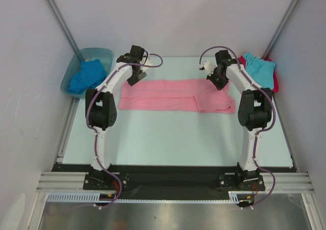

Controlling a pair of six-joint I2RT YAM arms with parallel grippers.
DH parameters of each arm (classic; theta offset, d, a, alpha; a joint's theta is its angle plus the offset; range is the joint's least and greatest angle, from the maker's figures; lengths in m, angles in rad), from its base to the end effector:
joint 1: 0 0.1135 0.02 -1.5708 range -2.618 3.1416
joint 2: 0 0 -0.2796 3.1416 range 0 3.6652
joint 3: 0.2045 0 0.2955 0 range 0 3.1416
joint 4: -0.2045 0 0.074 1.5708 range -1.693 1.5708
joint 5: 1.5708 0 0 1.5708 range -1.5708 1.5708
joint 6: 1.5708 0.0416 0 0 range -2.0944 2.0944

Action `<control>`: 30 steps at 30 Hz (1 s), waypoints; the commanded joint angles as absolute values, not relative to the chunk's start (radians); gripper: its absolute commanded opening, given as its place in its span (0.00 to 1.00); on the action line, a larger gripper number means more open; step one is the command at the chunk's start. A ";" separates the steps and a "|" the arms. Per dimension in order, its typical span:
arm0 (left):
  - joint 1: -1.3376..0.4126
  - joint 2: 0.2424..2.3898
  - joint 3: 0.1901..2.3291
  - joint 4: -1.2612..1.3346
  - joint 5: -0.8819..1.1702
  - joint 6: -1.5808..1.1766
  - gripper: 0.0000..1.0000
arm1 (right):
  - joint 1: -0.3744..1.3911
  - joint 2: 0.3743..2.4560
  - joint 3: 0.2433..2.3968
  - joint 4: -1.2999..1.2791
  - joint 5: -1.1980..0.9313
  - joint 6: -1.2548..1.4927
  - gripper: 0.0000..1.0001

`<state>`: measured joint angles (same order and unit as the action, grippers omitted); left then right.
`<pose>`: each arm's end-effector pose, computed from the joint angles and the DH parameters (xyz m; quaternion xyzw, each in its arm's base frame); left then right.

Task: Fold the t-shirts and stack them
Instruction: Fold the tshirt

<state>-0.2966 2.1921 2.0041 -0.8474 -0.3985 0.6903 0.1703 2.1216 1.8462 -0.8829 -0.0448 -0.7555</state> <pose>0.5169 -0.1411 0.2491 0.4017 0.8573 0.2379 0.2169 0.4998 0.0878 0.2249 -0.4411 0.8735 -0.0381 0.2024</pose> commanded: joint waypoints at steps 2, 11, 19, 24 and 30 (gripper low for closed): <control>-0.302 2.169 2.002 -0.833 -0.426 0.718 0.76 | 0.170 2.160 1.855 -0.802 -0.025 -0.649 0.00; -0.302 2.134 1.928 -0.824 -0.437 0.721 0.77 | 0.087 2.281 1.989 -0.778 -0.087 -0.451 0.36; -0.302 2.079 1.812 -0.813 -0.466 0.755 0.76 | 0.022 2.237 2.022 -0.746 -0.342 -0.258 0.41; -0.302 2.060 1.798 -0.813 -0.489 0.779 0.76 | 0.008 2.226 2.014 -0.724 -0.354 -0.233 0.41; -0.304 2.057 1.784 -0.813 -0.503 0.787 0.77 | -0.092 2.270 2.045 -0.709 -0.449 -0.166 0.40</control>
